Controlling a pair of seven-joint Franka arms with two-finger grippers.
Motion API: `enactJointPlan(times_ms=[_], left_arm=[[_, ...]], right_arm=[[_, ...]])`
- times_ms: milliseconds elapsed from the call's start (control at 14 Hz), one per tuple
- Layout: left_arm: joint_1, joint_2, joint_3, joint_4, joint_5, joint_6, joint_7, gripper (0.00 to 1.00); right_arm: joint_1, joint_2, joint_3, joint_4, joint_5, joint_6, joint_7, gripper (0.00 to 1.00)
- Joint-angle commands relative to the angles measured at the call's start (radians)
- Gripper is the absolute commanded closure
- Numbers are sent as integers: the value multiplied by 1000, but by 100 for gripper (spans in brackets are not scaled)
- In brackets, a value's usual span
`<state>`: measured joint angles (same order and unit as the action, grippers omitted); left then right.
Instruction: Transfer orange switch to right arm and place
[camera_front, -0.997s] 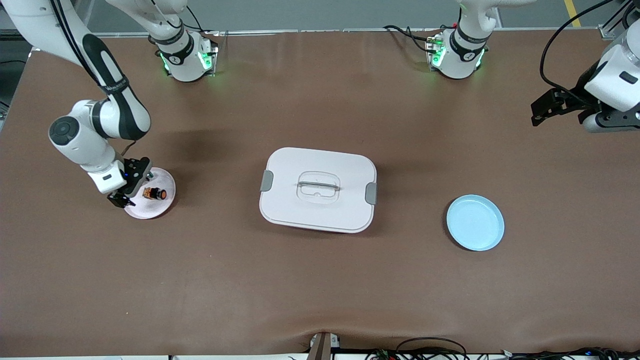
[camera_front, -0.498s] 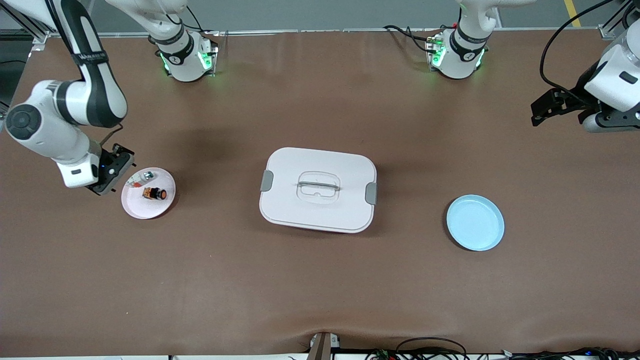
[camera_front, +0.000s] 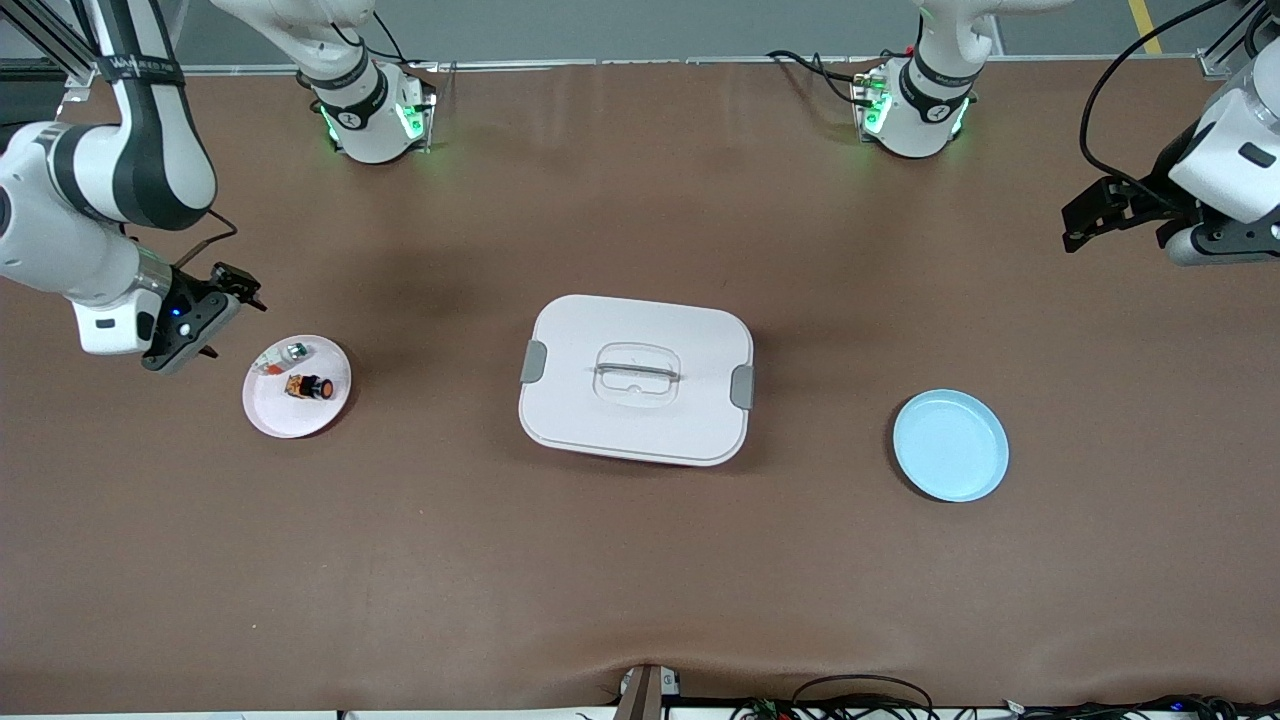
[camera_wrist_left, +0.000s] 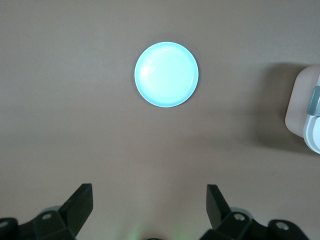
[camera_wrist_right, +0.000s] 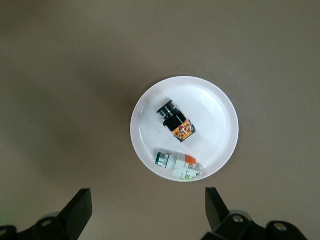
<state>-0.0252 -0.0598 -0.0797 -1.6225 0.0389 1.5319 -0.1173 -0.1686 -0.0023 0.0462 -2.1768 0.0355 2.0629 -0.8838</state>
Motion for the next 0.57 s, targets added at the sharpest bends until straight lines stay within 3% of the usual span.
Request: enactJointPlan(times_ms=[0, 498], left_arm=[[1, -9, 1, 4, -17, -6, 1, 0], [1, -9, 1, 6, -17, -4, 1, 0]], right_arm=[[3, -54, 3, 25, 12, -88, 127, 0], [0, -99, 0, 126, 11, -272, 297, 0]])
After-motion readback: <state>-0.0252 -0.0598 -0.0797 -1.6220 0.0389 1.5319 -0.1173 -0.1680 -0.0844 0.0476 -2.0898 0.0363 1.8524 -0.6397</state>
